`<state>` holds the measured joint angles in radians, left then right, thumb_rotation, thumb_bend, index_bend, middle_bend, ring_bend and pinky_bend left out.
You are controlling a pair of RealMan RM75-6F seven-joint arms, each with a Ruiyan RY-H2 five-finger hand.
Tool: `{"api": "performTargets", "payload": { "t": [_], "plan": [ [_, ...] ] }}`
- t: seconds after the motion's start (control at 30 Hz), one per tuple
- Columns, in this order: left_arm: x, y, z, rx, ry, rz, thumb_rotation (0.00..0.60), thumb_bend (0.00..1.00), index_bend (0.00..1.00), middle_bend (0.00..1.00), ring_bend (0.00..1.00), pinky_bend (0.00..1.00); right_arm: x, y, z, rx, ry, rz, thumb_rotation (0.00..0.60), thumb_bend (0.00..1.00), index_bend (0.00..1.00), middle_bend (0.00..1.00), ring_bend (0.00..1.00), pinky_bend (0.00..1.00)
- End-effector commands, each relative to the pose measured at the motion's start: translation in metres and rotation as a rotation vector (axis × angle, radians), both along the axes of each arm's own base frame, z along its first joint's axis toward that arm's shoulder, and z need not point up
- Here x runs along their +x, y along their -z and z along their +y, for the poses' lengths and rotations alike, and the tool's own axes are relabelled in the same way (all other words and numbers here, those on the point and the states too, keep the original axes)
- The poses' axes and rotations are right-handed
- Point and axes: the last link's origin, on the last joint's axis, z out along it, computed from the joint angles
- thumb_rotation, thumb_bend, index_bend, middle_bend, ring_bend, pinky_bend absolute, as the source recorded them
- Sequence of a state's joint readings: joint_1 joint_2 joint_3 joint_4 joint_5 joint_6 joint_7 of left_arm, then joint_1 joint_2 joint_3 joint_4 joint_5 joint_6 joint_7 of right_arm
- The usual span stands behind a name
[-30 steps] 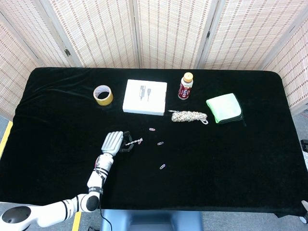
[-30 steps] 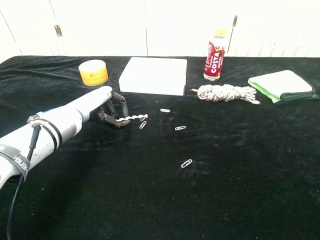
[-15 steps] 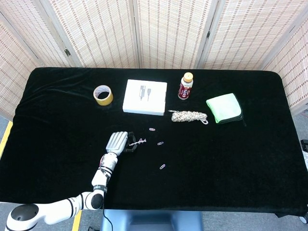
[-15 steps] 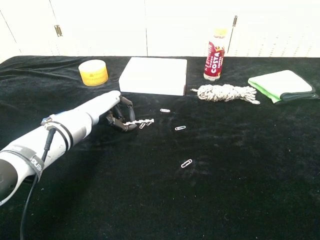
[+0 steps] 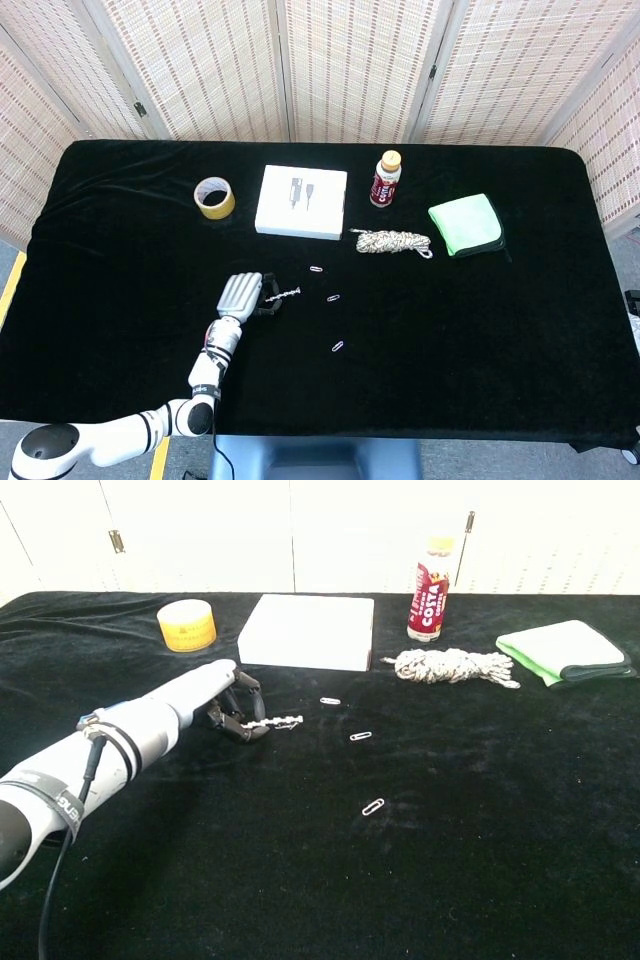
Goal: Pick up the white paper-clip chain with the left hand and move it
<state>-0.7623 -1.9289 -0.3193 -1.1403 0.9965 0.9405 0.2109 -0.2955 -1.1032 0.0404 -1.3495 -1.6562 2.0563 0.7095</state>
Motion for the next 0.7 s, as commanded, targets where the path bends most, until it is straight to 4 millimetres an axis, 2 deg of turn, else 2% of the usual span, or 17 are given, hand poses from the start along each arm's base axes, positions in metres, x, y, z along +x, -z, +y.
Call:
{"api": "performTargets", "payload": {
  "t": [0.03,0.23,0.4,0.7],
  "plan": [
    [-0.001,0.001,-0.001,-0.007,-0.002,0.003,0.600,0.53,0.85,1.00,1.00,1.00,0.000,0.000,0.000,0.000,-0.001,0.002,0.600,0.01,0.00,0.00,0.00,0.00],
    [-0.003,-0.006,0.001,0.020,-0.004,-0.002,0.600,0.53,0.85,1.00,1.00,1.00,0.000,0.000,-0.001,0.004,-0.001,0.002,0.600,0.01,0.00,0.00,0.00,0.00],
    [-0.009,-0.027,0.001,0.098,0.000,0.004,0.600,0.53,0.85,1.00,1.00,1.00,0.000,0.000,-0.001,0.008,-0.008,0.004,0.600,0.01,0.00,0.00,0.00,0.00],
    [-0.035,-0.058,-0.018,0.189,-0.060,0.025,0.600,0.53,0.85,1.00,1.00,1.00,0.003,0.003,-0.011,0.047,-0.044,0.018,0.600,0.01,0.00,0.00,0.00,0.00]
  ]
}}
